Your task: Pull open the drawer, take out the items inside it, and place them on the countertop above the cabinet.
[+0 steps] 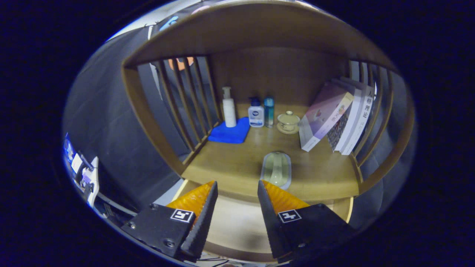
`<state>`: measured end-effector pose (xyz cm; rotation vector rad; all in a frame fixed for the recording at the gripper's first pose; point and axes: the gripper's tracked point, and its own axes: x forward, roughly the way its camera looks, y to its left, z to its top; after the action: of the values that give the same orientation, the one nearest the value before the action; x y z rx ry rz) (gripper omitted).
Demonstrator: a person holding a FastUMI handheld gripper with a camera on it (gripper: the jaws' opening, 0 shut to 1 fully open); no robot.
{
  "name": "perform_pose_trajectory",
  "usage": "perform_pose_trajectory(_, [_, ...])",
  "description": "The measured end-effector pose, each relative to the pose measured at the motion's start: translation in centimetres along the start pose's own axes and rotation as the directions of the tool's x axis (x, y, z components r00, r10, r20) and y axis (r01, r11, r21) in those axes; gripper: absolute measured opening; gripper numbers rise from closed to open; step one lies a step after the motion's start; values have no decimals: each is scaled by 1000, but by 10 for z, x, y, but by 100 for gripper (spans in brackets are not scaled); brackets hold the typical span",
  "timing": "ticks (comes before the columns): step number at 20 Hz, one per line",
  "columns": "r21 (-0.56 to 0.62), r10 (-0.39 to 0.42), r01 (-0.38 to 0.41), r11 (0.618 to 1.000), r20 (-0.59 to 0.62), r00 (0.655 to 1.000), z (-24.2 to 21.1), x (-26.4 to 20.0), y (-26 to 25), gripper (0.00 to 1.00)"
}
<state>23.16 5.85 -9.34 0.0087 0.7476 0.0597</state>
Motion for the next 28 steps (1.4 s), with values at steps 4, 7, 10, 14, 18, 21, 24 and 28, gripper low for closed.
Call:
perform_pose_trajectory(4, [-23,48,-46,999,119,992,-11,-45,19,74])
perform_pose_trajectory(7, [-67,66,-52,996,226,972,-19,-78,26,77])
perform_pose_trajectory(10, [-107,76,-40,993,358,931,-25,-107,31,86])
perform_pose_trajectory(14, [-141,89,-20,990,503,860,-48,-134,36,95])
perform_pose_trajectory(18, [-191,69,51,980,573,817,-95,-135,35,99])
perform_pose_trajectory(21, [-222,36,125,967,605,796,-127,-131,32,99])
perform_pose_trajectory(24, [-196,-6,160,968,616,788,-164,-124,27,100])
perform_pose_trajectory(28, [-88,-63,137,987,566,822,-211,-100,14,100])
